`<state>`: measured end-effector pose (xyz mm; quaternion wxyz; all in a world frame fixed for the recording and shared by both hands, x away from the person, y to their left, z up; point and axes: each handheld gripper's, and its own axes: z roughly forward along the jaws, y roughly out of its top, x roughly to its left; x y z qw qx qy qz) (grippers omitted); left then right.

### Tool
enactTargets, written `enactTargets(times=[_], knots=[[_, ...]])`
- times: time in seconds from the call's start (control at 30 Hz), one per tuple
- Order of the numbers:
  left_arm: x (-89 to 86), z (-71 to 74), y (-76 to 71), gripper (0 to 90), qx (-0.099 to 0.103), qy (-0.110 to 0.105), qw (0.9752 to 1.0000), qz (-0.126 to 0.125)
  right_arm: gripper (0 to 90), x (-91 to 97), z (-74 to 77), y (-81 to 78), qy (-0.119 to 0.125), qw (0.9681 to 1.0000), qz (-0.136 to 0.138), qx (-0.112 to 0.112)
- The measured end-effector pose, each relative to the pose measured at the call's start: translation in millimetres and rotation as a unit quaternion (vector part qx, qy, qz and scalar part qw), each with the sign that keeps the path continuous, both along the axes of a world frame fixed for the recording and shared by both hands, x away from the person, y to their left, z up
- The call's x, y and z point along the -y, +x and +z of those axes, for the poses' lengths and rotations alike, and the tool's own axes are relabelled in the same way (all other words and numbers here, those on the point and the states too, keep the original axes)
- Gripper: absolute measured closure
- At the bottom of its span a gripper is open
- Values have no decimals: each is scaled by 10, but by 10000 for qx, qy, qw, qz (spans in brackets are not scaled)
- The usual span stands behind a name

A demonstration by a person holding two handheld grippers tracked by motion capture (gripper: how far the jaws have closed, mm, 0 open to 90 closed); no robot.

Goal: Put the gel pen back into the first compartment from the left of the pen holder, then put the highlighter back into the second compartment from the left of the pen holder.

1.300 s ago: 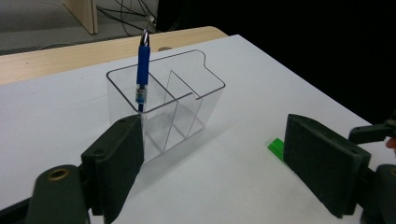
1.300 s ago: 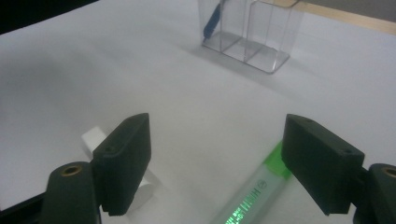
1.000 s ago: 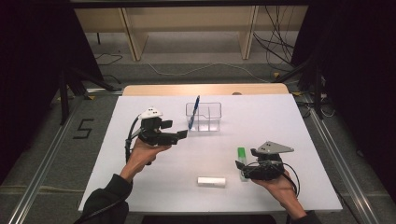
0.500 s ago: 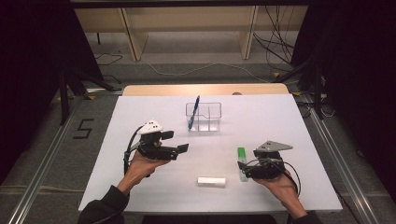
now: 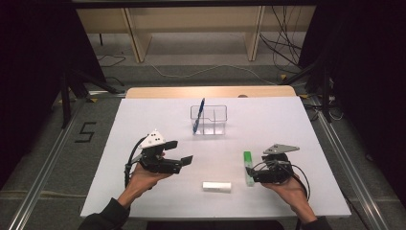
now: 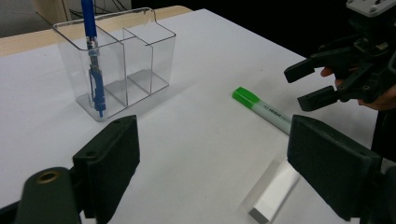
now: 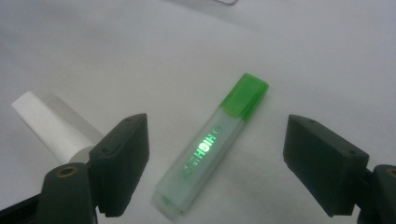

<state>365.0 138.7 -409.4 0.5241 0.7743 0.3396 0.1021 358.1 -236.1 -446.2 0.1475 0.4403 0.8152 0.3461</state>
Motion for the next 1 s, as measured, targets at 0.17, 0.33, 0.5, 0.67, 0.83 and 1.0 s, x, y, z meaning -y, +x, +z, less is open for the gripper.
enactTargets(times=[0.17, 0.33, 0.5, 0.67, 0.83, 1.0], knots=[[6, -30, -40, 165, 38, 100, 9999, -30, 235, -30, -12, 39, -161, 9997, -2, -166], [-7, -46, -98, 165, 130, 166, 9998, -47, 235, -62, -18, 80, -315, 9991, -12, -273], [-73, -47, -154, 164, 169, 81, 9998, -47, 233, -116, -43, 134, -411, 9985, 15, -375], [-153, -97, -193, 164, 200, 13, 9998, 33, 233, -164, -72, 151, -509, 9974, 67, -497], [-226, -129, -227, 164, 264, -15, 9996, 130, 229, -197, -91, 177, -611, 9964, 115, -580], [-250, -158, -257, 164, 288, -30, 9994, 206, 230, -198, -95, 215, -678, 9954, 130, -660]])
